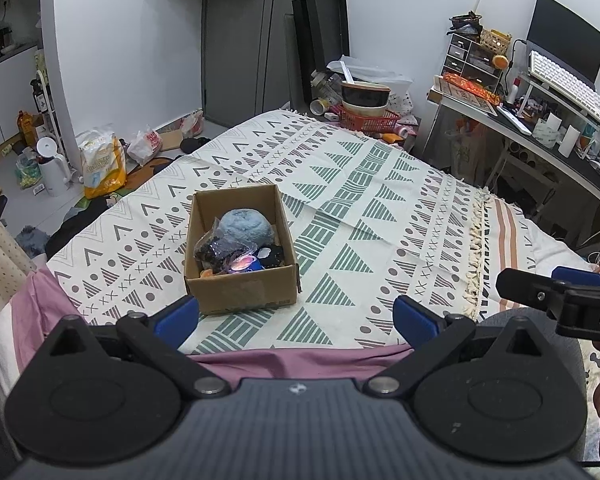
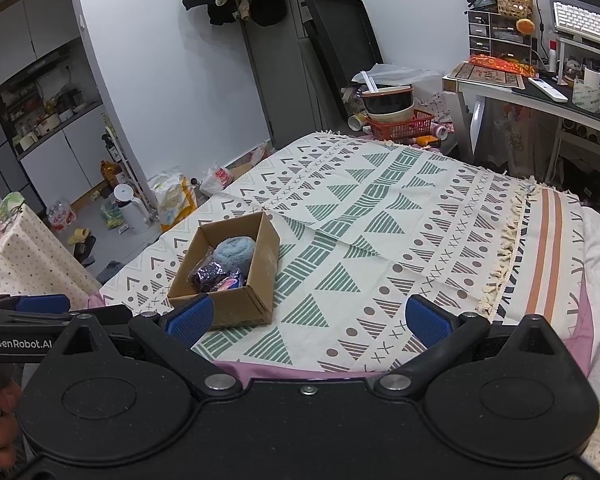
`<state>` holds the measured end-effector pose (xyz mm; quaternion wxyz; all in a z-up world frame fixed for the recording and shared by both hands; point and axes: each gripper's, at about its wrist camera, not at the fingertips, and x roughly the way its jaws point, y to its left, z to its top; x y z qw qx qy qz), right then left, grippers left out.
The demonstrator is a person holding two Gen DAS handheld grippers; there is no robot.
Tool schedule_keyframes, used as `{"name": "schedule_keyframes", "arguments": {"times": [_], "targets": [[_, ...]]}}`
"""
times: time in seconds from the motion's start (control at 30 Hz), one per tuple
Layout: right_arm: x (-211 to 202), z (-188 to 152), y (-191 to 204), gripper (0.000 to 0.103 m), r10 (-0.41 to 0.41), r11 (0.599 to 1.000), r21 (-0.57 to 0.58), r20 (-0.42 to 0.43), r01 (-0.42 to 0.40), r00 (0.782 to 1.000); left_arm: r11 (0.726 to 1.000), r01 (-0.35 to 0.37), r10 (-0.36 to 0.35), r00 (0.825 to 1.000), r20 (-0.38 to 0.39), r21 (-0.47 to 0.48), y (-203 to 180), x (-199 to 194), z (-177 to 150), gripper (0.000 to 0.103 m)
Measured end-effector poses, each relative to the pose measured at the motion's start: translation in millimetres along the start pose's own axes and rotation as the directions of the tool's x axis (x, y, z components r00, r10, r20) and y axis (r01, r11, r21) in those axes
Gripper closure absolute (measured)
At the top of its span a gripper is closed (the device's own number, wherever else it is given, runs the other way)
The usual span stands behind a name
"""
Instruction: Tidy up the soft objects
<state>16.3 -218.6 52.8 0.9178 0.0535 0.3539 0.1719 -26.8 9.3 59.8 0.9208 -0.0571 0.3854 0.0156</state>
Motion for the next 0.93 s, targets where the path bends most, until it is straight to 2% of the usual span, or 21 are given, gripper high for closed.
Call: {"name": "schedule_keyframes", "arguments": {"times": [0.63, 0.77, 0.93], "targets": [[5, -7, 1, 0.000, -0.005, 1.000, -0.015, -0.016, 0.005, 1.000, 1.000, -0.010, 0.011, 1.000, 0.018, -0.021, 6, 1, -7, 0.001], [7, -8, 4, 0.000, -0.036, 0.999, -0.041, -0.013, 0.036, 0.999, 1.000, -0.010, 0.010, 1.000, 0.024, -0.026, 8, 2, -9, 0.001], [14, -11, 6, 0.000, -0.034, 0.998, -0.055, -0.018, 0.033, 0.999, 0.999, -0.014, 0.014, 1.000, 0.021, -0.031, 12, 9, -9, 0.001]]}}
